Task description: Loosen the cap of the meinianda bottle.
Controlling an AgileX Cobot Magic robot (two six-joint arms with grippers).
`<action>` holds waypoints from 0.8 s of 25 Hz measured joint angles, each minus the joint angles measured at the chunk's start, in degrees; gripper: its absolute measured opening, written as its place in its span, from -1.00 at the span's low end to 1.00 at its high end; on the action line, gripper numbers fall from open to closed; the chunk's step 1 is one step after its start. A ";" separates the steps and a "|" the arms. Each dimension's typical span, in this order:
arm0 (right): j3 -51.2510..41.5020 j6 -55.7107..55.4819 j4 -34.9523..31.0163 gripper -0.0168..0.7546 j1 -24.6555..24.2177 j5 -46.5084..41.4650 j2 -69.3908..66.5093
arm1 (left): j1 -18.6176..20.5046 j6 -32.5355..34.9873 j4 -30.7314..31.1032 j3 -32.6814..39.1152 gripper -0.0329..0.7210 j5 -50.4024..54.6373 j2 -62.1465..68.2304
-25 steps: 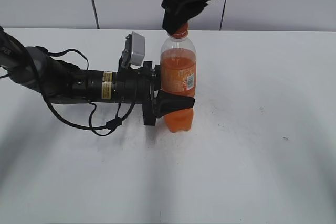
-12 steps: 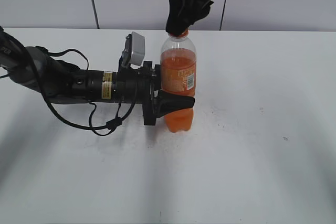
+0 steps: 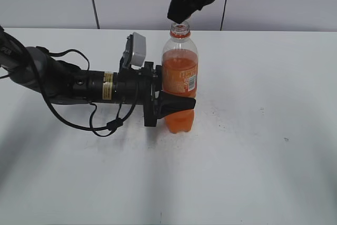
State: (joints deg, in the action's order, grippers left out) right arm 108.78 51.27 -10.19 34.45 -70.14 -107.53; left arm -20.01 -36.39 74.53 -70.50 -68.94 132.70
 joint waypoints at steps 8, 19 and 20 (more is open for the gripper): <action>0.02 -18.91 5.30 -0.26 -0.55 0.00 2.93 | 0.00 0.00 0.00 0.00 0.19 0.02 0.00; -14.56 -40.15 8.22 -0.26 -18.78 5.12 6.42 | 0.00 0.00 0.00 0.00 0.19 0.09 0.00; -17.97 -40.40 7.74 -0.26 -20.89 7.58 7.03 | 0.00 0.00 0.00 0.00 0.19 0.09 0.00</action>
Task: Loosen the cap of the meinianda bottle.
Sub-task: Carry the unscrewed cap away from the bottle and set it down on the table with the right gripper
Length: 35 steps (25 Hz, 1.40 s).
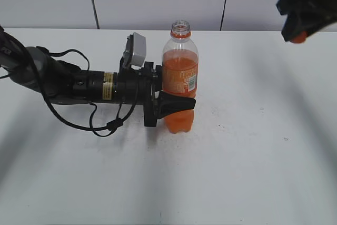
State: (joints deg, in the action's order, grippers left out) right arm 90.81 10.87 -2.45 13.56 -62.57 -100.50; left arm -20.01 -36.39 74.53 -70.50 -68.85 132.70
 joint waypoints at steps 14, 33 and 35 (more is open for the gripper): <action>-36.47 -0.84 -6.60 -0.26 -14.12 36.88 1.16 | 0.00 0.00 0.00 0.00 0.19 -0.11 0.00; -37.22 -0.84 -10.08 -0.09 -14.17 39.95 -8.25 | 0.00 0.00 0.00 0.00 0.19 -0.16 0.00; -37.22 -0.84 -10.51 0.09 -14.17 39.83 -8.25 | 0.00 0.00 0.00 0.00 0.19 -0.16 0.00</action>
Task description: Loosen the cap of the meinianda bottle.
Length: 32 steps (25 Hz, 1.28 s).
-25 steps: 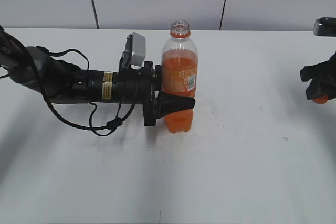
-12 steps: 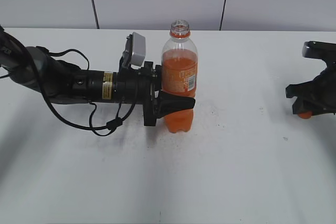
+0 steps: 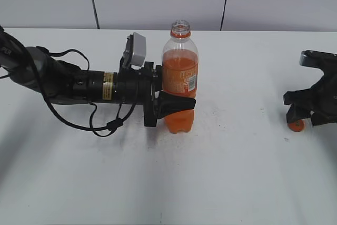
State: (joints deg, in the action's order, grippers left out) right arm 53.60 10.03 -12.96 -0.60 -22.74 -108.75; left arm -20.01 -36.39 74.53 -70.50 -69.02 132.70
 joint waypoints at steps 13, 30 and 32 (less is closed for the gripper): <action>7.47 0.00 -2.52 0.40 0.00 -10.55 0.62 | 0.00 0.00 0.00 0.00 0.28 0.05 0.00; 9.50 0.00 -3.22 0.40 0.00 -12.05 8.84 | 0.00 -0.06 1.16 0.00 0.70 -0.11 -6.10; 9.57 -0.04 -3.25 0.40 0.00 -12.04 11.07 | 0.00 -0.06 1.16 0.00 0.69 -0.11 -7.79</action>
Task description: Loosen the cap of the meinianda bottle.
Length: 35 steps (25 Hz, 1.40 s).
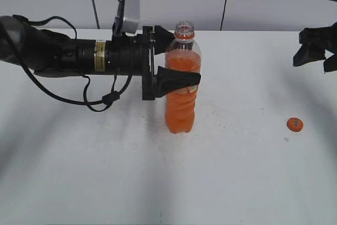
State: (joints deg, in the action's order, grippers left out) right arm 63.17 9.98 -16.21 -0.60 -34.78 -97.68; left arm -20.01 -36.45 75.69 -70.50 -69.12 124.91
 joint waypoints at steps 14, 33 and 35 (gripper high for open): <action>0.00 0.00 -0.22 0.40 0.00 -0.17 14.62 | 0.00 -2.24 -1.60 0.00 0.66 -0.07 -14.45; 0.00 0.05 0.95 0.40 0.00 -9.79 21.03 | -0.15 -35.61 14.82 1.78 0.66 68.33 -35.90; 0.00 0.05 0.95 0.40 0.00 -11.64 21.36 | -0.04 -34.89 7.45 3.15 0.65 77.71 -35.85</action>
State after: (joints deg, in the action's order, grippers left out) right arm 63.17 10.04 -15.25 -0.60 -46.43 -76.32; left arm -20.05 -71.34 83.14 -67.35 8.58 89.06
